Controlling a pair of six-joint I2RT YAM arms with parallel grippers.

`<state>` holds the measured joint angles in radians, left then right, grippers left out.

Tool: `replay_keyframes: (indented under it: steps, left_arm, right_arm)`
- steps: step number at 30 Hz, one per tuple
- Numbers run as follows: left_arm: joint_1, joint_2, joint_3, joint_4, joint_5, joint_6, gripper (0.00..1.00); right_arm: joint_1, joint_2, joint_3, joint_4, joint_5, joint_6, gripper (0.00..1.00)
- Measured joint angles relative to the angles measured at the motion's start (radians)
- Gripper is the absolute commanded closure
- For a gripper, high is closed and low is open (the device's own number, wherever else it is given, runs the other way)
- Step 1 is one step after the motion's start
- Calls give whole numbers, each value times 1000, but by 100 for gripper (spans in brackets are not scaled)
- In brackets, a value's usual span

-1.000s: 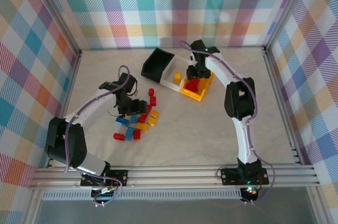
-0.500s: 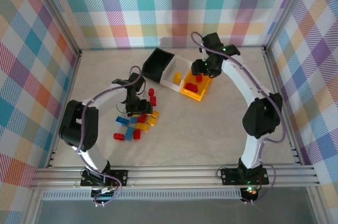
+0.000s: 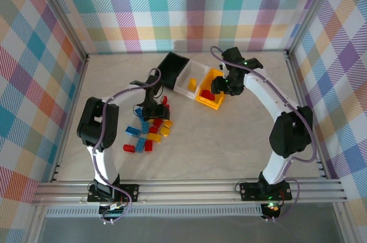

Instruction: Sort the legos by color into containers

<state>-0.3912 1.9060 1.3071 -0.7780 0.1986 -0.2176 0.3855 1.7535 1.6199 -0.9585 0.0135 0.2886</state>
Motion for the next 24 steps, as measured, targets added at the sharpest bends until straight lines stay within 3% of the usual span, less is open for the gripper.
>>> replay_keyframes:
  steps: [17, 24]
  left_arm:
    - [-6, 60, 42, -13, -61, -25, 53]
    - [-6, 64, 51, -28, -78, -30, 65]
  right_arm:
    - [1, -25, -32, 22, -45, 11, 38]
    - [9, -29, -58, 26, -52, 12, 38]
